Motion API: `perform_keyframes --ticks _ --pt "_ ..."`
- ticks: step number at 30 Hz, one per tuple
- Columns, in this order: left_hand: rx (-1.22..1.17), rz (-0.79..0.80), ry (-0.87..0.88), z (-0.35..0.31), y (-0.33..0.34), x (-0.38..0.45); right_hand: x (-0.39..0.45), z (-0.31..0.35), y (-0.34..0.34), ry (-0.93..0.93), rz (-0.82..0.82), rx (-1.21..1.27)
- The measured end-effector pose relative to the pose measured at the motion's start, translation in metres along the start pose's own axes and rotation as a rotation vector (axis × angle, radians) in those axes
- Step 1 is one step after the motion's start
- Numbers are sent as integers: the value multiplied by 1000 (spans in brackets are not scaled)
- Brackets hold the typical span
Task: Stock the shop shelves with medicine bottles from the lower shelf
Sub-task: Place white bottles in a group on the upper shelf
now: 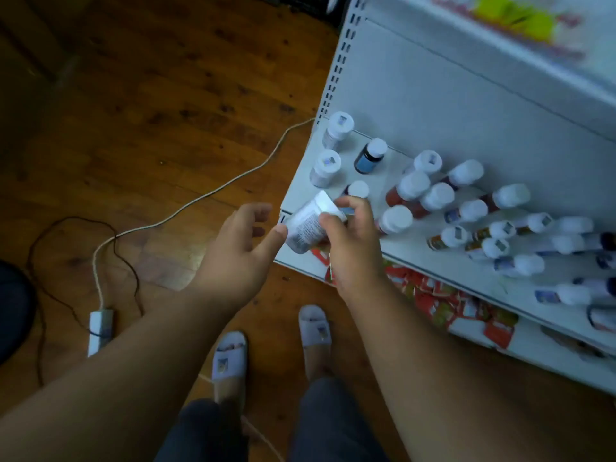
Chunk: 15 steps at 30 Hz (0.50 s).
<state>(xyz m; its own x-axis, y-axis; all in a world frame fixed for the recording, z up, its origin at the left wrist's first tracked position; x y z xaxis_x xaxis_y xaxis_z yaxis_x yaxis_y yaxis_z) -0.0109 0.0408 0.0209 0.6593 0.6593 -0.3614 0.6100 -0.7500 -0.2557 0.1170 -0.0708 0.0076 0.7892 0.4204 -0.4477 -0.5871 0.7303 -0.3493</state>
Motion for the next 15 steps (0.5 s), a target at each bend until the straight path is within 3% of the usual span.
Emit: perform_keyframes --ticks 3,7,15 --pt "-164 135 11 -57 -9 -62 -69 34 -27 59 117 234" --pt "-175 312 53 -115 -15 -124 -145 65 -63 57 146 395" --pt "-155 535 208 -202 50 -202 -234 96 -177 -49 7 626"
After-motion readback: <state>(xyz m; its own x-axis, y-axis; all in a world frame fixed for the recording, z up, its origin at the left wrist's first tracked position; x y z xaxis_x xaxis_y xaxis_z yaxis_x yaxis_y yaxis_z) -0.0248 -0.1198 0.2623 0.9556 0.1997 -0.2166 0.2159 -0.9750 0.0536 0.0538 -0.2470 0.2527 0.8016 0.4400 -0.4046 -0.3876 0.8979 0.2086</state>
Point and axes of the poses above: each hand's wrist, its own x-axis towards the middle knuckle, its own y-axis out of the palm, z = x × y, the point moved 3 cm from there along x, towards the middle knuckle, and after that the axes turned 10 degrees about -x, right-handed, at the moved point
